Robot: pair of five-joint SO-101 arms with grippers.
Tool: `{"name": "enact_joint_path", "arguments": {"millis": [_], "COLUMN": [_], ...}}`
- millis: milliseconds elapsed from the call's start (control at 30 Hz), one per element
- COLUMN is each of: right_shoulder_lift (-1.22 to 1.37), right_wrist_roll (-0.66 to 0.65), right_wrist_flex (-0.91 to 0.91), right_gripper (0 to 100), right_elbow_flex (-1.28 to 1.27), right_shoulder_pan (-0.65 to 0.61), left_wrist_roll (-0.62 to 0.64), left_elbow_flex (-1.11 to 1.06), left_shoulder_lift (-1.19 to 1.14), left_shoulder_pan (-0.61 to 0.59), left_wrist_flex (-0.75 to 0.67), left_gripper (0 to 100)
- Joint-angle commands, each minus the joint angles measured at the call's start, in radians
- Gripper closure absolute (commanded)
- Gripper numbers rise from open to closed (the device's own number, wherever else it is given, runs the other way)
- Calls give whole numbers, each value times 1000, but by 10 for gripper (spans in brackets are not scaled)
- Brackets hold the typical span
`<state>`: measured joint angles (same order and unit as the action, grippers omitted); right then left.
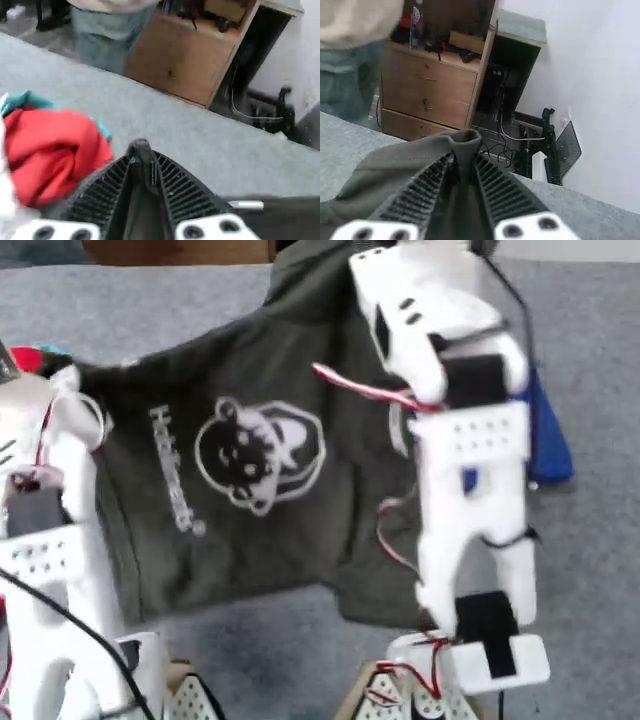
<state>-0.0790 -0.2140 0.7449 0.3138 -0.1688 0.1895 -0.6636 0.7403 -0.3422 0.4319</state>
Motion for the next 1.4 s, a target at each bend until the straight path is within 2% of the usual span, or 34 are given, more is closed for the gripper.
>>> {"name": "enact_joint_path", "arguments": {"millis": [0,133,267,367,500,833,900,1100,1233,1367], "right_shoulder_lift": [42,142,239,272,272,272,272,280,232,107], "right_wrist_roll": [-6,-3,-2,-2,-2,-12,-48,-144,-146,-178], "right_wrist_flex": [-305,-462,-460,-367,-144,520,641,979,1019,993], "right_gripper": [985,985,985,985,985,985,985,985,985,985], "right_elbow_flex": [-56,-24,84,153,209,269,263,257,134,-137], "right_shoulder_pan": [-9,-11,-8,5,8,8,5,-14,-9,-23], "left_wrist_roll": [-8,-8,-6,-6,-6,-8,-12,-147,-169,-169], "left_elbow_flex": [62,283,544,693,779,745,696,489,366,206], "left_shoulder_lift": [-143,-374,-571,-671,-703,-712,-706,-701,-667,-572], "left_shoulder_pan": [10,8,10,12,10,61,82,110,114,125], "left_wrist_flex": [-209,-201,-46,103,299,746,802,867,910,887], "left_gripper": [971,971,971,971,971,971,971,971,971,971]}}
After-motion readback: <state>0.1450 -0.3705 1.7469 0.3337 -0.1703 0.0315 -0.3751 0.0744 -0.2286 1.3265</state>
